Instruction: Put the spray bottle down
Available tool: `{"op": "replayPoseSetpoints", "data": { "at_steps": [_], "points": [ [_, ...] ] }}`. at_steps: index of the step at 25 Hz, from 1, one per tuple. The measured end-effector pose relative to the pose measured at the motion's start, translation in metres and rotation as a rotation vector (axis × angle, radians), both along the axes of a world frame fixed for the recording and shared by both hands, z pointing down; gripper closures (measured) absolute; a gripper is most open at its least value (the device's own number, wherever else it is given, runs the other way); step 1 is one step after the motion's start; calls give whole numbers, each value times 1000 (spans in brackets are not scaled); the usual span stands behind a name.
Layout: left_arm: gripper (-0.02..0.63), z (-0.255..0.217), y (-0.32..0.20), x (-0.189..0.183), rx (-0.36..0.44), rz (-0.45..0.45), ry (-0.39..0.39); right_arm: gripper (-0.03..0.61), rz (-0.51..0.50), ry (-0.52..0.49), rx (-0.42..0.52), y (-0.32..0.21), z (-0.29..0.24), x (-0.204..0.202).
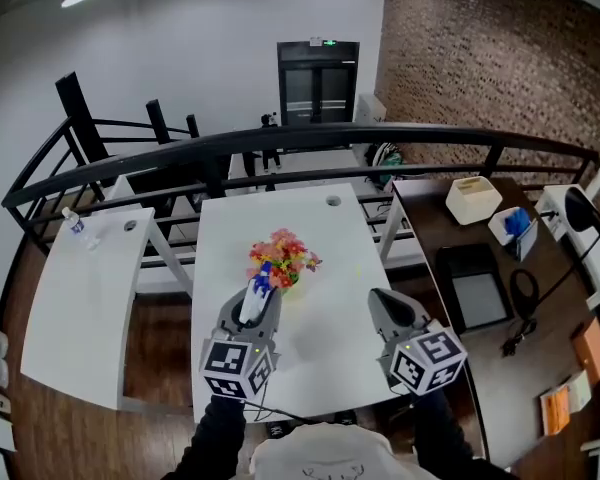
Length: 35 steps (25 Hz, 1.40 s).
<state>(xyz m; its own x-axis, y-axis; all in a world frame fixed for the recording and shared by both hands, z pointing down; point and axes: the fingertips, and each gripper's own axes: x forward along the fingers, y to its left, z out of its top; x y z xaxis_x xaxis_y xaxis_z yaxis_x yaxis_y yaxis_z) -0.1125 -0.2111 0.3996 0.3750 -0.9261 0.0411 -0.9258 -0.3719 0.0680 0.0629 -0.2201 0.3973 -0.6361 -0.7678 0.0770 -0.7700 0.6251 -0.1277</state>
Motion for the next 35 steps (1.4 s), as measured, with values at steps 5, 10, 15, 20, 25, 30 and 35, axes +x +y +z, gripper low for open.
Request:
{"op": "replayPoseSetpoints", "data": {
  "at_steps": [5, 10, 15, 20, 25, 30, 35],
  "points": [
    [508, 6, -19, 41, 44, 89, -14, 595, 10, 3, -5, 1, 3, 6],
    [509, 25, -35, 74, 80, 147, -74, 595, 33, 10, -10, 2, 6, 16],
    [509, 44, -43, 90, 84, 157, -94, 595, 59, 18, -14, 0, 10, 29],
    [509, 57, -45, 94, 70, 150, -98, 595, 74, 26, -23, -2, 13, 38],
    [510, 56, -43, 94, 101, 141, -85, 595, 80, 31, -23, -5, 14, 42],
    [509, 57, -39, 92, 119, 138, -79, 595, 78, 34, -25, -4, 14, 42],
    [506, 52, -37, 95, 131, 147, -99, 595, 80, 32, -22, -5, 13, 41]
  ]
}}
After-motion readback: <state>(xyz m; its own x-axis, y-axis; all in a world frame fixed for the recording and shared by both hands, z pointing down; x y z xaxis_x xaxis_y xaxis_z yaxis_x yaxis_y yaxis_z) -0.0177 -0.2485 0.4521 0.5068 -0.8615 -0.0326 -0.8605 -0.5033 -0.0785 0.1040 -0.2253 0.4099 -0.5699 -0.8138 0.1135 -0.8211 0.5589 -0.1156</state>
